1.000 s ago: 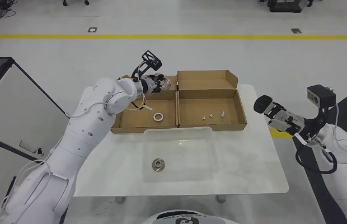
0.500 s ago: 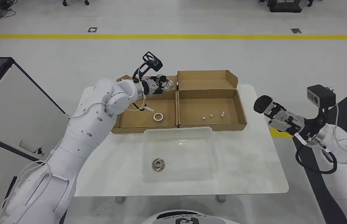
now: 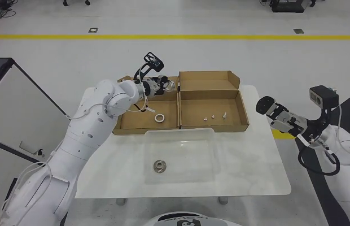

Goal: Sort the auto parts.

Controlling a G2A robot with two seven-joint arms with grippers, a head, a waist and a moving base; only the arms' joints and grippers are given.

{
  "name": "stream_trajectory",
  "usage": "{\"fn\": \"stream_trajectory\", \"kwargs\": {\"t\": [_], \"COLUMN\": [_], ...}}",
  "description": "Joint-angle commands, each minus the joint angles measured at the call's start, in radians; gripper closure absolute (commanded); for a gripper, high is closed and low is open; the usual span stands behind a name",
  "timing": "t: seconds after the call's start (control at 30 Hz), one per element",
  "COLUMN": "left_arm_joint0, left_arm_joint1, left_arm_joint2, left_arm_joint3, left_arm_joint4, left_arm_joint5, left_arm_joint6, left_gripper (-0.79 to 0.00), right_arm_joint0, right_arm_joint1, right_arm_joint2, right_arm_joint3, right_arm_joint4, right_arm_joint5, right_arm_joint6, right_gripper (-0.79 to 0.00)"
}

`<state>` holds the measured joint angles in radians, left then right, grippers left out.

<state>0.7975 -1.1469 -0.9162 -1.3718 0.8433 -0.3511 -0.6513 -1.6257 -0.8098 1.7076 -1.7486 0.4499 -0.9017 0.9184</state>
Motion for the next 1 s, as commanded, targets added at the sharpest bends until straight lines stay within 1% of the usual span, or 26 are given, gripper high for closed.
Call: {"fn": "stream_trajectory", "kwargs": {"t": [0.0,0.13,0.2,0.37,0.47,0.6,0.7,0.97], "left_arm_joint0": [0.0,0.011,0.012,0.0,-0.02,-0.056,-0.085,-0.148], "left_arm_joint1": [0.0,0.001,0.0,-0.005,-0.013,-0.035,-0.055,-0.122], "left_arm_joint2": [0.0,0.005,0.014,0.035,0.062,0.106,0.141,0.252], "left_arm_joint3": [0.0,-0.007,-0.014,-0.003,0.025,0.094,0.164,0.374], "left_arm_joint4": [0.0,0.017,0.046,0.096,0.127,0.106,0.101,0.128], "left_arm_joint5": [0.0,0.003,0.02,0.07,0.121,0.194,0.237,0.314], "left_arm_joint6": [0.0,-0.006,-0.039,-0.145,-0.248,-0.382,-0.41,-0.415], "left_gripper": [0.0,0.0,0.0,0.0,0.0,0.0,0.0,0.0], "right_arm_joint0": [0.0,0.0,0.0,0.0,0.0,0.0,0.0,0.0], "right_arm_joint1": [0.0,0.0,0.0,0.0,0.0,0.0,0.0,0.0], "right_arm_joint2": [0.0,0.0,0.0,0.0,0.0,0.0,0.0,0.0], "right_arm_joint3": [0.0,0.0,0.0,0.0,0.0,0.0,0.0,0.0], "right_arm_joint4": [0.0,0.0,0.0,0.0,0.0,0.0,0.0,0.0], "right_arm_joint5": [0.0,0.0,0.0,0.0,0.0,0.0,0.0,0.0], "right_arm_joint6": [0.0,0.0,0.0,0.0,0.0,0.0,0.0,0.0], "right_gripper": [-0.785,-0.785,-0.785,-0.785,-0.785,-0.785,-0.785,-0.785]}}
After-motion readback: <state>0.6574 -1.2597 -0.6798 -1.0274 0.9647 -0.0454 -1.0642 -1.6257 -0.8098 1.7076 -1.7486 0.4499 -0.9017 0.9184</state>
